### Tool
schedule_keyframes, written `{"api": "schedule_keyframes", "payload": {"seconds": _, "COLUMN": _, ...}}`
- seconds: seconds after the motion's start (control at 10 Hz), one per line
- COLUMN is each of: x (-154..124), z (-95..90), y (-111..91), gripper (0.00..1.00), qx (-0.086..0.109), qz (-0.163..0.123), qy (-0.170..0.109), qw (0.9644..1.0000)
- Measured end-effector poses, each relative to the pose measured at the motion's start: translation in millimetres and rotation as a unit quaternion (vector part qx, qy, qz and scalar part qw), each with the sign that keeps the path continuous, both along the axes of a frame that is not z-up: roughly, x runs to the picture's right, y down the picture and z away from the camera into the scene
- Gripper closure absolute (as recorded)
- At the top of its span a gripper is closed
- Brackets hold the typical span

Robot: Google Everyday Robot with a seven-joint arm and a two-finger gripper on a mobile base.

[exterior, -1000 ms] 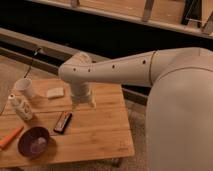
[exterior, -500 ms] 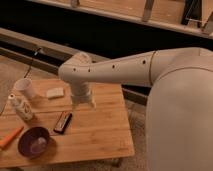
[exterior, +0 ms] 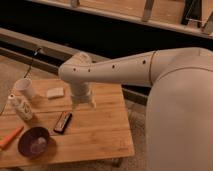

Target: Place the white sponge in the ceramic cup

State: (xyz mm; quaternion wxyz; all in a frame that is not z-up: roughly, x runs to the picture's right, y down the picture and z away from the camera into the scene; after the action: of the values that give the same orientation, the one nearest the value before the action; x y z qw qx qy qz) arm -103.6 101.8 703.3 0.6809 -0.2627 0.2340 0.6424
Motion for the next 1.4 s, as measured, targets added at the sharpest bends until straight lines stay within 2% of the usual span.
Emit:
{"api": "schedule_keyframes", "payload": {"seconds": 0.8, "x": 0.4, "z": -0.1, "y": 0.0, "gripper": 0.35, "qx": 0.0, "qz": 0.0, "qy": 0.0, "qw": 1.0}}
{"api": "schedule_keyframes", "payload": {"seconds": 1.0, "x": -4.1, "z": 0.0, "y": -0.8, "gripper": 0.35, "qx": 0.004, "qz": -0.003, "qy": -0.017, "qw": 0.9998}}
{"api": "schedule_keyframes", "payload": {"seconds": 1.2, "x": -9.4, "z": 2.3, "y": -6.2, "gripper": 0.35, "qx": 0.023, "qz": -0.028, "qy": -0.039, "qw": 0.9986}}
{"api": "schedule_keyframes", "payload": {"seconds": 1.4, "x": -19.6, "z": 6.2, "y": -16.8, "gripper": 0.35, "qx": 0.048, "qz": -0.075, "qy": -0.056, "qw": 0.9944}}
